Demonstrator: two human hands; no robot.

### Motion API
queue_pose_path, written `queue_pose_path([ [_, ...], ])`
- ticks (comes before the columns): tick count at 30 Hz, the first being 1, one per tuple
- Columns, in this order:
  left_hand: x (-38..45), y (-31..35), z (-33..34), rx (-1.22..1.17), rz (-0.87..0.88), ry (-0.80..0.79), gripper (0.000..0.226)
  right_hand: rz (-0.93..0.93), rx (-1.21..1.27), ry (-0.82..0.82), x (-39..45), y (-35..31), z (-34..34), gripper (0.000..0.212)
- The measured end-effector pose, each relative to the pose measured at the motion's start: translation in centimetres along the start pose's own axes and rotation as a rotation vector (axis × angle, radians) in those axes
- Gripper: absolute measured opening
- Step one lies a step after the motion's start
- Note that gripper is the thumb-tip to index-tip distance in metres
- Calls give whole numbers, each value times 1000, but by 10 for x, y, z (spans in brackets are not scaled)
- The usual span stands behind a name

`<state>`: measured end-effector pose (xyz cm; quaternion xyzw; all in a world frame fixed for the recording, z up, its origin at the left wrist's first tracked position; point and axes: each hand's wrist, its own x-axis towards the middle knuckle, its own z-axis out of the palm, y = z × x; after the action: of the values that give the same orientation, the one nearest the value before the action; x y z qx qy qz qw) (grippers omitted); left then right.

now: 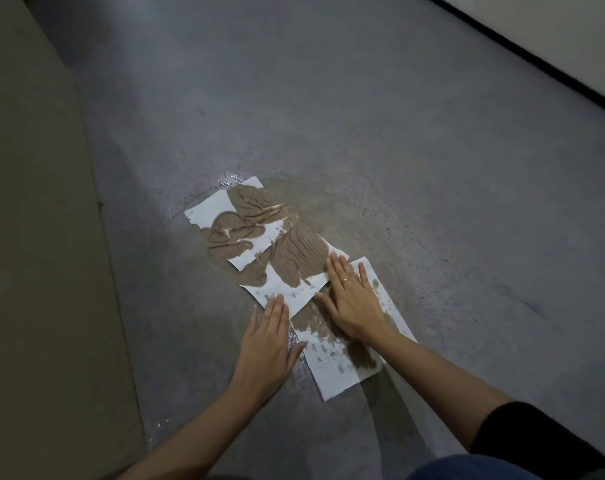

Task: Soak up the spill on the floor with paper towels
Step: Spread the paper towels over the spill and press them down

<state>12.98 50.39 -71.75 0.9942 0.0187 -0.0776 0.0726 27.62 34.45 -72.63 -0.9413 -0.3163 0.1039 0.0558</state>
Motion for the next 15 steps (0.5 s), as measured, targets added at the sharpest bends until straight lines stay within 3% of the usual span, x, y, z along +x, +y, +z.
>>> queue_pose_path([
  [2,5,-3,1,16,27,26,74,-148,-58,21,-3,-2,-2,73],
  [5,7,-12,4,14,45,-44,75,-367,-96,-88,-8,-1,3,66],
  [15,25,-31,0,87,5,-9,70,-512,-89,-136,-8,-23,6,62],
])
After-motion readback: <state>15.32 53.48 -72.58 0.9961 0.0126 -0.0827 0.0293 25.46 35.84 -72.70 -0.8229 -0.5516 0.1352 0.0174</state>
